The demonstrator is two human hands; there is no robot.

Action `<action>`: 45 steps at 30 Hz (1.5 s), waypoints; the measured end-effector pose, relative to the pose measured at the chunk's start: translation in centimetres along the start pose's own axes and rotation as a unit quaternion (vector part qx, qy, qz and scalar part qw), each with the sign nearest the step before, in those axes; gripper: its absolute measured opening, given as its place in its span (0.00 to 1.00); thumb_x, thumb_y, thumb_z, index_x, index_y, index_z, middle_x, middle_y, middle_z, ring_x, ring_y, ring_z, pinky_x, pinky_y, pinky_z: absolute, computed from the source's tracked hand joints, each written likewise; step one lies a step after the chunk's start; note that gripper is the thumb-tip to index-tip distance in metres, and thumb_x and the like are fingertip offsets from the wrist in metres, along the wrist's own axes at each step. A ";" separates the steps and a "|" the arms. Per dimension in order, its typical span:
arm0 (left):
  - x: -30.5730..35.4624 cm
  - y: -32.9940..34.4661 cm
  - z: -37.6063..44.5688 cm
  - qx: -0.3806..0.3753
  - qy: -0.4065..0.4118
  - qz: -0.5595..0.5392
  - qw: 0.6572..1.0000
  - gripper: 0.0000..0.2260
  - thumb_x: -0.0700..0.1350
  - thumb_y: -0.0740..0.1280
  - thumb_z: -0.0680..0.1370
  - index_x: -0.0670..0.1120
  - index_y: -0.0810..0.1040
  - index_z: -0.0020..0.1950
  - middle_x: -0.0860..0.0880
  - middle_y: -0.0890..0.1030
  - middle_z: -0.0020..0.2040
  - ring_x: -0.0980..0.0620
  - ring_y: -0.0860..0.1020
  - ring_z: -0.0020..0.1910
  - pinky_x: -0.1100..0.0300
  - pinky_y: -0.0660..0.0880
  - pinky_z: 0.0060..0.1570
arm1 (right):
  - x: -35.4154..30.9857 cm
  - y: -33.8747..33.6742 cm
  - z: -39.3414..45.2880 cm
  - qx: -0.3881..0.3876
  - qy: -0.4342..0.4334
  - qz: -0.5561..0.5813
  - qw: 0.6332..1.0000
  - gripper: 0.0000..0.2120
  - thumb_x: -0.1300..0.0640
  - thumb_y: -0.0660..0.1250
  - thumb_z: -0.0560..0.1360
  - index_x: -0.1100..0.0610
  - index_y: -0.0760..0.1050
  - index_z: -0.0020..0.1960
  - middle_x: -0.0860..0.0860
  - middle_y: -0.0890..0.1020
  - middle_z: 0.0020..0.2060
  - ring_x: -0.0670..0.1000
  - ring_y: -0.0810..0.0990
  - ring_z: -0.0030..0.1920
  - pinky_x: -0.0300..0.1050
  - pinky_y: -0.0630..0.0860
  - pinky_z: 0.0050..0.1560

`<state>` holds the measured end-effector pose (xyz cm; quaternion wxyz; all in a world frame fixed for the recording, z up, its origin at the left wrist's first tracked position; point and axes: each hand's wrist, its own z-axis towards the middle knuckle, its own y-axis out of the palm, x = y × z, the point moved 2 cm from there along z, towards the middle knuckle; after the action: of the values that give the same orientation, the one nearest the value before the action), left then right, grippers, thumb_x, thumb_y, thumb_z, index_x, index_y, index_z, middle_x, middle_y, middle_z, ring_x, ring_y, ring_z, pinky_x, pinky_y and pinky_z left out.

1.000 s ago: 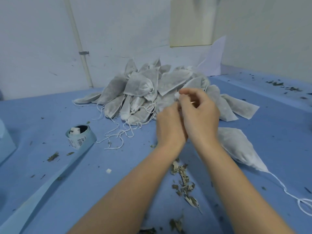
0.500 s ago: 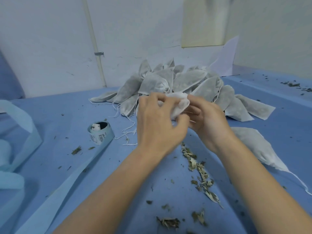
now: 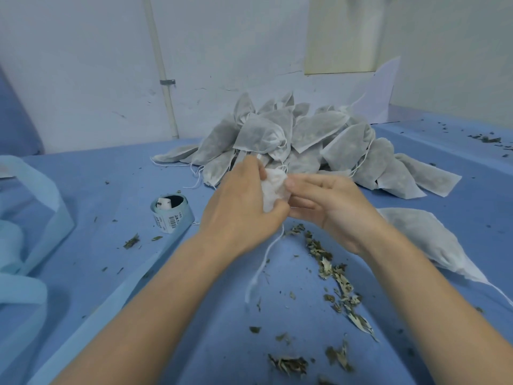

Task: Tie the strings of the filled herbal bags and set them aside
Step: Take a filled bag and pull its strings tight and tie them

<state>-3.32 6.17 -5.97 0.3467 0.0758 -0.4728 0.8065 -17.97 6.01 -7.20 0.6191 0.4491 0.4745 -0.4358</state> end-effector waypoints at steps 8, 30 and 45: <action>-0.7 0.1 -0.8 -0.048 -0.026 0.088 0.995 0.32 0.71 0.58 0.66 0.60 0.59 0.66 0.50 0.75 0.56 0.46 0.74 0.56 0.54 0.68 0.48 | 0.5 -0.3 0.1 0.062 -0.008 -0.088 0.994 0.08 0.62 0.68 0.75 0.64 0.81 0.51 0.56 0.83 0.37 0.47 0.82 0.37 0.36 0.78 0.38; -1.2 0.8 -0.6 -0.117 -0.066 -0.075 0.988 0.11 0.58 0.61 0.72 0.53 0.77 0.46 0.53 0.77 0.38 0.51 0.73 0.43 0.57 0.70 0.43 | 1.1 1.2 0.2 0.018 0.063 -0.083 0.994 0.10 0.64 0.61 0.79 0.60 0.74 0.40 0.48 0.70 0.27 0.44 0.66 0.25 0.35 0.73 0.29; 0.0 0.9 -0.2 -0.063 -0.069 -0.324 0.941 0.12 0.41 0.63 0.79 0.47 0.77 0.36 0.53 0.79 0.33 0.55 0.76 0.31 0.62 0.74 0.42 | 0.5 0.4 0.2 0.171 -0.024 -0.170 0.970 0.26 0.46 0.70 0.73 0.52 0.67 0.19 0.45 0.64 0.19 0.44 0.59 0.20 0.35 0.58 0.22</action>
<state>-3.86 6.01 -6.72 0.5596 0.2586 -0.4956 0.6118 -17.49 5.80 -7.62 0.4613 0.4507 0.4467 -0.6201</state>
